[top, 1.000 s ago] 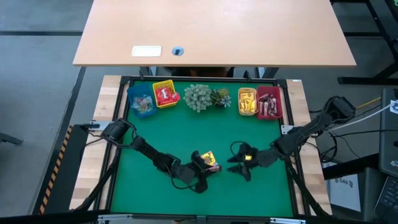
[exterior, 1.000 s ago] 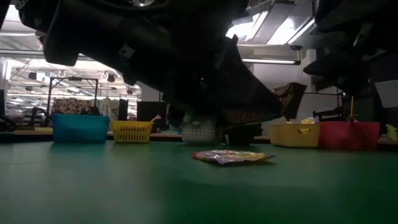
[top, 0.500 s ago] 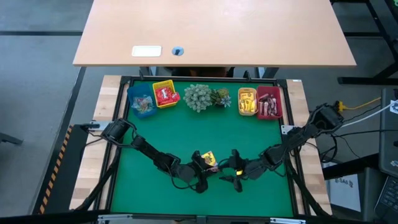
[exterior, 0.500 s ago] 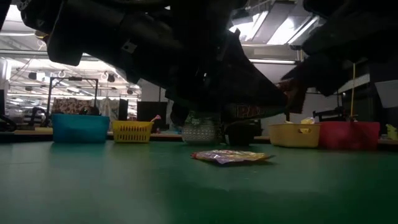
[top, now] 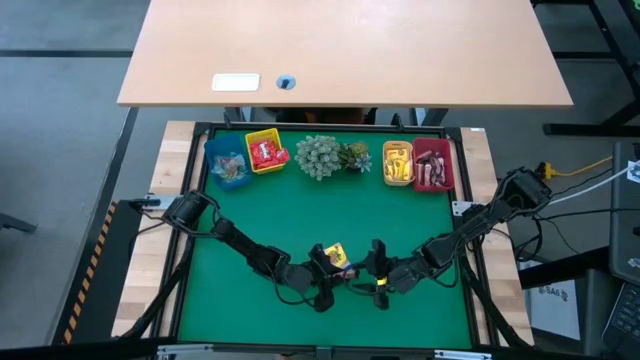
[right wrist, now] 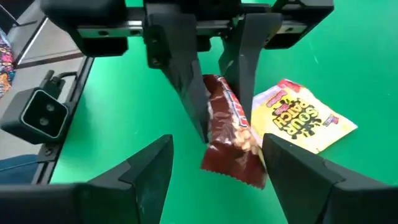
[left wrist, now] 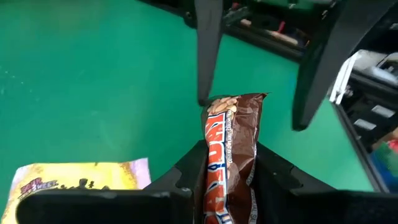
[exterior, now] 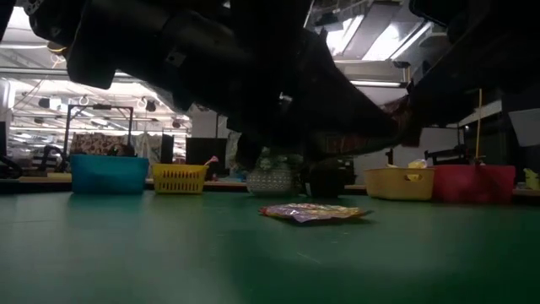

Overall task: Sort candy
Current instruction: Put the brown chocolate into the red bin

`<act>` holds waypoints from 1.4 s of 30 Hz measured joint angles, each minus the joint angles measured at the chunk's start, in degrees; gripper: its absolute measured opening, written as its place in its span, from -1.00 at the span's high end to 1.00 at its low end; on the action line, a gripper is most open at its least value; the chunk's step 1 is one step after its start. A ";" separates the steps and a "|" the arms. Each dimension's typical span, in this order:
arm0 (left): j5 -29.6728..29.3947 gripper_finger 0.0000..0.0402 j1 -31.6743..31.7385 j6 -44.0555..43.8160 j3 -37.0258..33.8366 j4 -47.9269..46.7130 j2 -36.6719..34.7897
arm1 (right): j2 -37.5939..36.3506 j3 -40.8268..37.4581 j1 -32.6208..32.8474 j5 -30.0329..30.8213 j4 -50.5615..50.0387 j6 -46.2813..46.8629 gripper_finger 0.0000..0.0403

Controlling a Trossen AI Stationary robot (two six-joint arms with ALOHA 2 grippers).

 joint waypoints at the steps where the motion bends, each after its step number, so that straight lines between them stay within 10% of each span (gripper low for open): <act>1: 0.00 0.58 0.00 -0.04 0.00 0.70 0.00 | 0.00 0.00 0.00 0.30 0.00 -0.14 -0.23; 8: -0.02 0.58 0.00 -1.90 0.02 2.88 -0.04 | 0.00 0.00 0.00 3.83 0.00 -0.13 -0.14; 22: 0.28 0.58 -0.04 -1.42 0.02 2.98 -0.04 | 0.00 0.00 0.00 0.39 0.02 0.06 0.81; 42: -0.20 0.20 0.02 -1.27 0.07 0.20 -0.04 | -4.48 0.00 0.00 0.75 -5.14 -0.09 0.82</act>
